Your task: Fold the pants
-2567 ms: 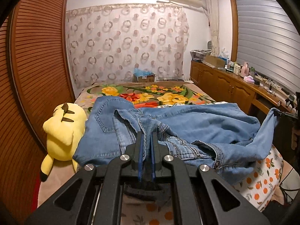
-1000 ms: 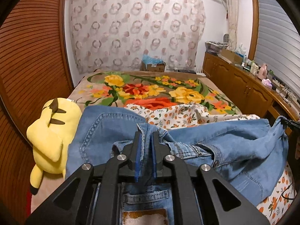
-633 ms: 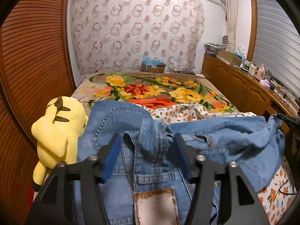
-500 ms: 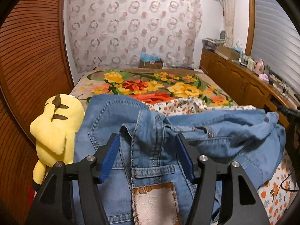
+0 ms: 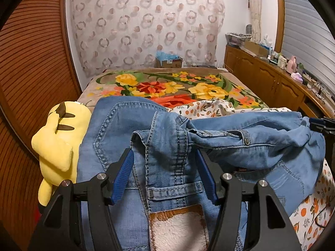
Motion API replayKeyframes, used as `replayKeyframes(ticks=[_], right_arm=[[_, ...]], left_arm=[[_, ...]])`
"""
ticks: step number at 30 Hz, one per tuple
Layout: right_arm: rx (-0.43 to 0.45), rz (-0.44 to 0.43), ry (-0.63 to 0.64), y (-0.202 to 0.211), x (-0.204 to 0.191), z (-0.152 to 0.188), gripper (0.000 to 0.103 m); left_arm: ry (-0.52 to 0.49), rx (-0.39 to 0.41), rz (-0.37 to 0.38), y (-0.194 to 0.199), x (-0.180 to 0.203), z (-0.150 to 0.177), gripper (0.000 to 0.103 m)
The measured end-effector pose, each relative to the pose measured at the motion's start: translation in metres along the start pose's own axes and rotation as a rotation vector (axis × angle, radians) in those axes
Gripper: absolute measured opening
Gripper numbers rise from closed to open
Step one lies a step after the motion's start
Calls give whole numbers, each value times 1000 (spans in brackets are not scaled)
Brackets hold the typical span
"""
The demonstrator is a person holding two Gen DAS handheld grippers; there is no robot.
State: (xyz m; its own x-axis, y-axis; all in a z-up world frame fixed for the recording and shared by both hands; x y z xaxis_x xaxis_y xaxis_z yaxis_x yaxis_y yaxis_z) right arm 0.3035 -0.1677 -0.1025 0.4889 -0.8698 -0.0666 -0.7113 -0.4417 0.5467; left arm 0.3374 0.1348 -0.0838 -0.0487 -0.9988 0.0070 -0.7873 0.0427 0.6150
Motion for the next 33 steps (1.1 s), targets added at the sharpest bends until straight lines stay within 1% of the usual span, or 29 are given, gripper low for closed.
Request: replayKeyframes(ticks=[5,9,11,12,14,16,18,20,21,22,23,24,26,27,30,33], right_arm=[[-39,-75,61,-11,-23,-1,45],[-54,-121,96,-12,-36,-1,45],[-64,-133,114,-15,-35,-2,45],[-70,-135,122,-17,-35,-3,45],[-86,-134,139,-20,-33,-1,45],[-103,-125,159,-23,-28,2,45],[-121,-105,178,-28,-28,-1,45],[-134,-92,186,-32,-27,-3,45],[-139,-87,187,-33,-25,-3,42],[-139,-83,187,-35,-22,-4,33],[-137,-88,189,-36,-21,-6,15],[-140,-100,193,-38,-22,-6,12],[-119,-100,204,-39,-25,-14,5],[-104,-98,209,-38,-26,-18,4],[-41,-86,212,-30,-28,-34,4],[17,-75,202,-21,-26,-57,3]], left_arm=[[-16,-7,-1,-2,0,-1,62],[-28,-10,2,-3,2,-2,57],[-36,-7,-1,-4,3,-4,56],[-40,-7,0,-4,4,-5,52],[-44,-8,-1,-6,4,-6,48],[-42,-10,9,-7,5,-6,41],[-44,-11,14,-8,5,-8,39],[-56,-9,21,-10,8,-9,30],[-60,-10,25,-10,9,-9,24],[-67,-7,27,-10,12,-10,20],[-71,-2,29,-9,14,-11,19],[-74,2,30,-8,15,-11,16],[-70,29,28,-1,18,-15,15],[-62,47,27,3,17,-19,14],[-46,106,19,19,16,-35,14],[-35,131,5,23,11,-47,14]])
Point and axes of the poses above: each gripper's, at about its wrist camera, not at the fingertips, and y roughly against the way its jaws point, x to its right, z to its underside, the point moved 9 cm from there along -y, roughly the way its jaws point, and after that the axes turned 3 degrees about x, right-handed, at the moved point
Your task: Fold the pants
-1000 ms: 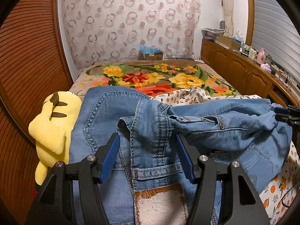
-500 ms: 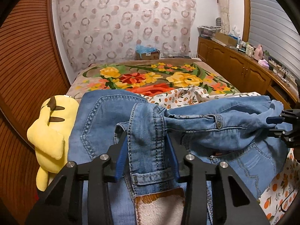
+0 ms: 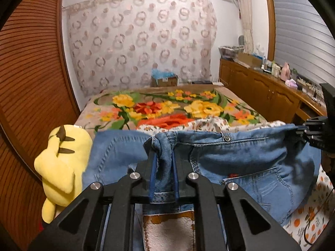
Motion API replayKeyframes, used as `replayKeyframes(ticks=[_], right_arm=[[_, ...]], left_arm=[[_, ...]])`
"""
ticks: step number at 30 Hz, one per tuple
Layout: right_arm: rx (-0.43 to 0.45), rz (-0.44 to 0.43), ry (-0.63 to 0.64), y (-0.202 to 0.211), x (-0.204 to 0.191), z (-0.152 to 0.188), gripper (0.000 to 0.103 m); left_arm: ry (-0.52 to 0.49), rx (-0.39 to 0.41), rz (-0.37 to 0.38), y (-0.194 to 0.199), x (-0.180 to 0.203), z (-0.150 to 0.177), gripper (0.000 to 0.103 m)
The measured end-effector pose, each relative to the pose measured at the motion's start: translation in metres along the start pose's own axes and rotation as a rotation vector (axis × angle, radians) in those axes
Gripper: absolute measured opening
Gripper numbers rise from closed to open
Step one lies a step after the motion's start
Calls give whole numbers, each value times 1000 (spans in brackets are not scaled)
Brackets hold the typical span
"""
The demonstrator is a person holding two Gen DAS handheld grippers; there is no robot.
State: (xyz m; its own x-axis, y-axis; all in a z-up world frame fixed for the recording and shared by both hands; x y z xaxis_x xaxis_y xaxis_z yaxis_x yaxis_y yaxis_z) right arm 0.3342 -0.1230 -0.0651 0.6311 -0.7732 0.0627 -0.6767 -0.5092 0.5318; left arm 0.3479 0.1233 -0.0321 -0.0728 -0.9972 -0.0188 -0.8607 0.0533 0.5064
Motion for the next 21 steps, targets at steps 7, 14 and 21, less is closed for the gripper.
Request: replayKeyframes(ticks=[7,14,21], right_arm=[[30,53,22,-17,-2,-26,3],[-79,79,-12,-73,1,-11,3],[-87,118,-39,-86,1,-21,36]], left_arm=[[32,-26,-34,-23,-14,-5,15],[15,-82,-52,-31,-13,13,35],[34,-60,-53,-13,-19,11,64]])
Point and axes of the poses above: each gripper's, at about its wrist camera, not at the fingertips, and y roughly against the way its jaws point, x to its right, z to its underside, the point moved 9 cm from there along -y, roughly the way its jaws point, and after that the axes turned 3 degrees about x, right-handed, at the moved point
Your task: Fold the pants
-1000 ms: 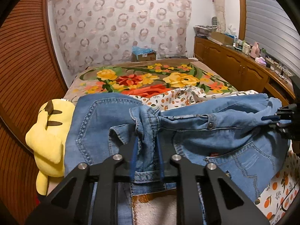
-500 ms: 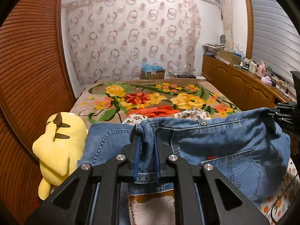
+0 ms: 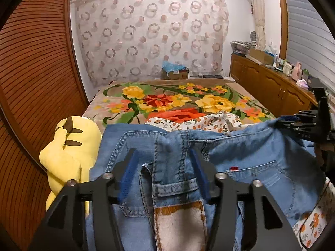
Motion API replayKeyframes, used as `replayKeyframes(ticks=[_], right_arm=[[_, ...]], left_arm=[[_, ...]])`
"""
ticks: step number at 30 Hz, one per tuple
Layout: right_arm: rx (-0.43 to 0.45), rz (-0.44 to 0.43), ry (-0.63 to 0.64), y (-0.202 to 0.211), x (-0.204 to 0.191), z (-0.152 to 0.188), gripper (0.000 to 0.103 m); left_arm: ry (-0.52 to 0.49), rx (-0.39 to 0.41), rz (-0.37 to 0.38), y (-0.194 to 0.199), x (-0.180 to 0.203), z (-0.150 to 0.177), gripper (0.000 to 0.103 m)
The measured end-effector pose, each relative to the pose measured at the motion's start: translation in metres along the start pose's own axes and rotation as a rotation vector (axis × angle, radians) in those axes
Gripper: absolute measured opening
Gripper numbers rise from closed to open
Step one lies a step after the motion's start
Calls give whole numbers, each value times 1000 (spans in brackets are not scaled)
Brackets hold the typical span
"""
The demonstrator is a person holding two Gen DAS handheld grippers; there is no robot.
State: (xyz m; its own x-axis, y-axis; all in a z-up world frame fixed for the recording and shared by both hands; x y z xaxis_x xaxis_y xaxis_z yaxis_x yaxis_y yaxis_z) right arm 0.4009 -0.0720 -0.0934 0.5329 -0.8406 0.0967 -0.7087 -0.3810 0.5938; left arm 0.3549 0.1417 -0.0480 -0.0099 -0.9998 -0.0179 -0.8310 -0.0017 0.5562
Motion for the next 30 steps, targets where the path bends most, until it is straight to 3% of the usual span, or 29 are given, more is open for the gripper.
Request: replayKeyframes(ticks=[2,9,15,22,30], right_arm=[[5,4,-15,-1,3,-7,40],[44,-18,-49,32,17,8,47],[40,6,-94,65,44,46,47],[-5,101,-145,100,87,102,47],[-72,166,-170,101,113,135,47]], left_arm=[[7,18,9,7,3,-2,73],[2,22,44,20,22,0,75],[-36,17,84,24,54,10,75],[-48,-11,155,19,98,25,75],[-85,-43,200,13,133,40,75]])
Point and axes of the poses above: each gripper's, at about its wrist camera, not at the fingertips, and y roughly against the way its jaws point, x to its right, z to its underside, the point moved 9 cm from there along -y, roughly the way its jaws point, and after that the axes turned 3 degrees about x, right-handed, at the moved point
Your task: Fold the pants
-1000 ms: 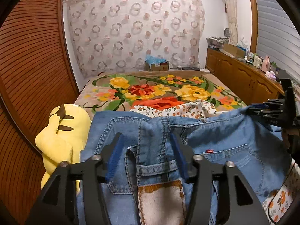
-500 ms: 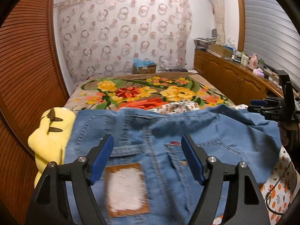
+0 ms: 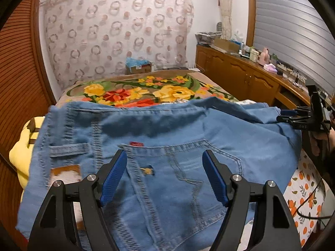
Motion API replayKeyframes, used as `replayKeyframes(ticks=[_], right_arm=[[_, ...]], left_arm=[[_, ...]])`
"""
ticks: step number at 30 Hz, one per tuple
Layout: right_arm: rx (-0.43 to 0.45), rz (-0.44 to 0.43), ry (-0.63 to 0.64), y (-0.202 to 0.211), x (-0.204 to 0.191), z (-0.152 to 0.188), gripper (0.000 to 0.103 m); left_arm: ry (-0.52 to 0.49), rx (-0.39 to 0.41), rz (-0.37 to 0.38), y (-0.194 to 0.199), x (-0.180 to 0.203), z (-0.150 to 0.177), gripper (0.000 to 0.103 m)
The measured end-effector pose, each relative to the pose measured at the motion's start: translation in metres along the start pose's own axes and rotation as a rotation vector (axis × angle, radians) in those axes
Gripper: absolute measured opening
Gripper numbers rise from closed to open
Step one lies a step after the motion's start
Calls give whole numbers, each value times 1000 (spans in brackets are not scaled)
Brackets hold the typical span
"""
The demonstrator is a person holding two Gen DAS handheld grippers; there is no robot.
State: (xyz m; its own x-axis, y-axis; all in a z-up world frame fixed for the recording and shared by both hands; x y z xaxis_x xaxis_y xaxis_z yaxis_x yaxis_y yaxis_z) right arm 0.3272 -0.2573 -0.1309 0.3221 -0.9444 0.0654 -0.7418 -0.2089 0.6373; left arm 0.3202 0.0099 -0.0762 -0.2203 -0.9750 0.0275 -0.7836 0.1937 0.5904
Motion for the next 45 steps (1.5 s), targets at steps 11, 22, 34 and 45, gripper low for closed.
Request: replayKeyframes(ticks=[11,22,34,45], right_arm=[[-51,20,64,-23,-9,-16,28],[42,28,50,-26,17,-56,3],[19,68,-22,-72,25,-77,3],[63,-1,-80,-7,17,-48,31]], left_arm=[[-11,-45,-4,-9,5,15,75],[-5,-34,-23,-6,-3,12,75],[21,-28,-45,4,-13,12,75],[47,2,-66,28,-21,18,75]])
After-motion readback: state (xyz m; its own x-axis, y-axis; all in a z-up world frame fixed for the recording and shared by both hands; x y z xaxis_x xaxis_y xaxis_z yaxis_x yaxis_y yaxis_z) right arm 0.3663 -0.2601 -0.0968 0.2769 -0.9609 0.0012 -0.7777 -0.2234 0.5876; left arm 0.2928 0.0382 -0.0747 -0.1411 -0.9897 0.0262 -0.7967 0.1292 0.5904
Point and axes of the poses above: each gripper's, at about its wrist camera, not at the fingertips, and y roughly against the way its jaws point, x to its right, z to its underside, the point moved 9 cm from there along -y, roughly the way its jaws point, and after that the axes turned 3 degrees about x, right-handed, at the moved point
